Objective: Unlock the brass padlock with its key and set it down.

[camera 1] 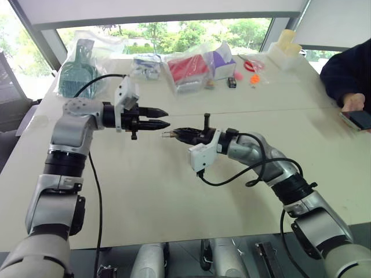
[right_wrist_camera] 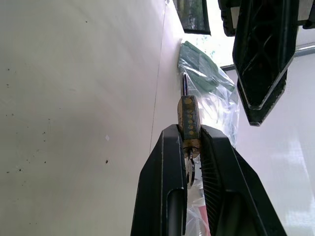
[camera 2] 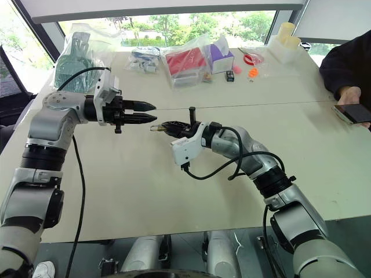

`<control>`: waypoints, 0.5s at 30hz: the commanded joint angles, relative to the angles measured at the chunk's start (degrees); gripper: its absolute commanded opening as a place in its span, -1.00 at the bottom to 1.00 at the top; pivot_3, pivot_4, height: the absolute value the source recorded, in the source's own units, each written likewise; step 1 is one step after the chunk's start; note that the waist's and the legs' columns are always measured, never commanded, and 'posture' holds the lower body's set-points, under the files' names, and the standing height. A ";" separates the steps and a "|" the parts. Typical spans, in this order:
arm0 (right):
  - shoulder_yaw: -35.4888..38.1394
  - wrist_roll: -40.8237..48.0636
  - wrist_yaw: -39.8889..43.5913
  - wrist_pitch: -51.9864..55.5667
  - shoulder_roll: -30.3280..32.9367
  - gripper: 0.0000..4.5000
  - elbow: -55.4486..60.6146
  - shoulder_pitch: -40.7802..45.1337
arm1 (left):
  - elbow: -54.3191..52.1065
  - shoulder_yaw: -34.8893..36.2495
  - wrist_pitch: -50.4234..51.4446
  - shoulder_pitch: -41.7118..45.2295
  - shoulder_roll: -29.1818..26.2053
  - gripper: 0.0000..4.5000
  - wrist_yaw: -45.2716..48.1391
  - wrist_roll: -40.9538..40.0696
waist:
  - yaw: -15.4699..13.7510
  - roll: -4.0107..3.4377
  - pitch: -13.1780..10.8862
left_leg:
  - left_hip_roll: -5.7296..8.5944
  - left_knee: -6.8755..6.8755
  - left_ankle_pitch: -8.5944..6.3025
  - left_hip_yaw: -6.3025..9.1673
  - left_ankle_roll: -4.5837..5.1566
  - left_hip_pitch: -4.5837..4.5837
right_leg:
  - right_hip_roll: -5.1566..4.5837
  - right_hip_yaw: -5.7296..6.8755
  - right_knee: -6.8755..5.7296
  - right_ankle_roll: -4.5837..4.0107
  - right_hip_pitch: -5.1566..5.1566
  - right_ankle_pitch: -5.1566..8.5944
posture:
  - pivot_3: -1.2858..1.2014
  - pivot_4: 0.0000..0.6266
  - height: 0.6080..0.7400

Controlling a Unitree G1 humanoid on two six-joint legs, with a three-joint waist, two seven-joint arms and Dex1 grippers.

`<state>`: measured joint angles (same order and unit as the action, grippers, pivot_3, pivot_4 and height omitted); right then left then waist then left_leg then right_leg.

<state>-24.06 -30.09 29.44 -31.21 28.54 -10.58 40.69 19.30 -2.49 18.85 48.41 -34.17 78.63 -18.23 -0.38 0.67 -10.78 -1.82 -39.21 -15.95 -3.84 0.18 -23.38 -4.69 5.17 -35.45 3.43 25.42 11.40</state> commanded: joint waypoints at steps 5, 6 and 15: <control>1.17 1.23 0.09 -0.55 -0.28 -1.00 0.40 1.27 | -2.21 -0.80 -2.73 -2.57 0.21 -0.96 0.27 0.05 | 0.01 0.00 0.00 | 0.00 0.00 0.01 -0.01 -0.01 0.00 | 0.00 0.00 0.00 0.00 0.00 0.00 | 0.03 -0.52 1.00; 1.21 1.28 0.17 -0.57 -0.23 -1.00 0.40 1.28 | -2.26 -1.07 -2.92 -2.95 0.08 -0.96 0.47 0.14 | 0.04 0.00 0.00 | 0.00 0.00 0.00 -0.01 -0.01 0.00 | 0.00 0.00 0.00 0.00 0.00 0.00 | 0.03 -0.52 1.00; 1.47 1.53 0.69 -0.41 -0.13 -1.00 0.91 1.24 | -0.09 -3.08 -6.03 -5.19 -1.34 -0.96 1.10 2.80 | -0.05 0.00 0.00 | 0.00 0.00 0.00 -0.01 -0.01 0.01 | 0.00 0.00 -0.01 0.00 0.00 0.00 | 0.03 -0.52 1.00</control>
<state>-24.06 -30.08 30.22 -31.24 28.54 -11.41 40.69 19.24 -5.70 14.17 43.01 -34.96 79.78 -15.93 -0.44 0.67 -10.78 -1.82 -39.21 -15.95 -3.85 0.17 -23.37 -4.69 5.17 -35.45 3.43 25.42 11.40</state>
